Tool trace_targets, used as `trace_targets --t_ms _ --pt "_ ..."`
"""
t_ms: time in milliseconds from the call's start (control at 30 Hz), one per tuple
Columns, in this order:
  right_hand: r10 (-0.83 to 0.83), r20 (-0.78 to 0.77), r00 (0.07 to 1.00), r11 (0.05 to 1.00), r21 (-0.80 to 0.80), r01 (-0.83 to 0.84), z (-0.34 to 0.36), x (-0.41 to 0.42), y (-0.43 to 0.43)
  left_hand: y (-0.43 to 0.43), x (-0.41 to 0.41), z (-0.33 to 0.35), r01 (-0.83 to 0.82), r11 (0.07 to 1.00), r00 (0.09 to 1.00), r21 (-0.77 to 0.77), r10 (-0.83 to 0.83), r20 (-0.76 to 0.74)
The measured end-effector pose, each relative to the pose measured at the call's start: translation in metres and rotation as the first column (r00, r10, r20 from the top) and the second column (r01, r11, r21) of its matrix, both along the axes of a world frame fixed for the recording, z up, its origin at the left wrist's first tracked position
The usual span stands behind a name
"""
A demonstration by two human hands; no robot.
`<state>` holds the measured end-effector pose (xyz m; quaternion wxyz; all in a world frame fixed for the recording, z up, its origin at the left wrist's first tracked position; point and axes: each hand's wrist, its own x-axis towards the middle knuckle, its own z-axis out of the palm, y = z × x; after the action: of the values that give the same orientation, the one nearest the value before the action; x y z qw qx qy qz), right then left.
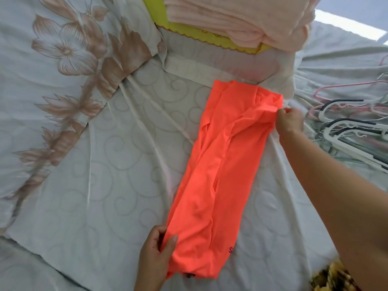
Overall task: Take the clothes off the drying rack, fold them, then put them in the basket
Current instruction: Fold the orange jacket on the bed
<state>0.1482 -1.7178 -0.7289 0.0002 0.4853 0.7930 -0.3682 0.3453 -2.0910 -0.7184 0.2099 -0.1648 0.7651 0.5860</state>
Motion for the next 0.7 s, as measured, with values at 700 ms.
trace_targets --t_ms 700 --pt "-0.128 -0.215 0.968 0.956 -0.286 0.063 0.000 0.009 -0.008 0.017 0.017 -0.018 0.467 0.586 0.558 -0.663 -0.776 -0.293"
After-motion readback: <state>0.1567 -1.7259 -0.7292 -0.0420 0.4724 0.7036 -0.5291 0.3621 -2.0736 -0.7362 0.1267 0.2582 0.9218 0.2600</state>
